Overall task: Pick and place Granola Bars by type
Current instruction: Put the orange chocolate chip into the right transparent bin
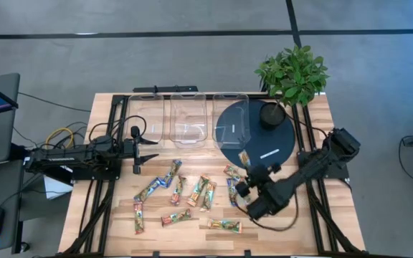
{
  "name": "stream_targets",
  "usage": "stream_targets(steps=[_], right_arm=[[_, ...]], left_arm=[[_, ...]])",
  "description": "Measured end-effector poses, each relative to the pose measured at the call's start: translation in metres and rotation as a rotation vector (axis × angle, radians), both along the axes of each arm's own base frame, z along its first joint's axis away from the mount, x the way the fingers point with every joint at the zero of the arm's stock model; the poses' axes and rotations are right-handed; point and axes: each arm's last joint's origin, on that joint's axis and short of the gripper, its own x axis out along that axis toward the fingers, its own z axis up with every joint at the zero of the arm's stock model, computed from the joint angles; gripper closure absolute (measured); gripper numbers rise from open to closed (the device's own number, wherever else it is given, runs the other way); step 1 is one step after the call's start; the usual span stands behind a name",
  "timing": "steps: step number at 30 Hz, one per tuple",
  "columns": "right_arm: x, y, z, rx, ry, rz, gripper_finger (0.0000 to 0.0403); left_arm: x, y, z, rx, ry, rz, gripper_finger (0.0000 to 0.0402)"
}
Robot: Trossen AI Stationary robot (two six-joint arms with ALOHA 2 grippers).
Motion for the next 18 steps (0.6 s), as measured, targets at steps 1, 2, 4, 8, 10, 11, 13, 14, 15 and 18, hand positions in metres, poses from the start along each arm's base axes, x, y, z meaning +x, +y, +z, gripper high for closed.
stream_targets(steps=[1, 2, 4, 8, 10, 11, 13, 14, 15, 18], right_arm=[[0.005, -0.005, 0.004, -0.011, 0.008, 0.0, 0.0322], [0.011, -0.01, 0.007, -0.02, 0.019, -0.002, 0.0322], [0.021, -0.022, 0.013, -0.036, 0.04, -0.007, 0.0322], [0.04, -0.053, 0.024, -0.052, 0.092, -0.042, 0.0322], [0.048, -0.07, 0.028, -0.058, 0.113, -0.062, 0.0322], [0.052, -0.078, 0.03, -0.06, 0.123, -0.07, 0.0322], [0.059, -0.096, 0.034, -0.055, 0.14, -0.092, 0.0322], [0.062, -0.106, 0.036, -0.042, 0.15, -0.104, 0.0322], [0.065, -0.116, 0.037, -0.022, 0.158, -0.118, 0.0322], [0.074, -0.149, 0.037, 0.056, 0.168, -0.14, 0.0322]], left_arm=[[0.0, 0.0, 0.0, 0.0, 0.0, 0.0, 0.0195], [0.0, 0.0, 0.0, -0.001, 0.0, 0.0, 0.0195], [0.0, 0.0, 0.0, -0.009, -0.001, 0.001, 0.0195], [0.0, 0.0, 0.0, -0.011, -0.001, 0.0, 0.0195], [0.0, 0.0, 0.0, -0.012, -0.001, 0.0, 0.0195], [0.0, 0.0, 0.0, -0.012, -0.001, 0.0, 0.0195], [0.0, 0.0, 0.0, -0.014, -0.002, 0.001, 0.0195], [0.0, 0.0, 0.0, -0.015, -0.002, 0.001, 0.0195], [0.0, 0.0, 0.0, -0.016, -0.002, 0.001, 0.0195], [0.0, 0.0, 0.0, -0.016, -0.002, 0.001, 0.0195]])
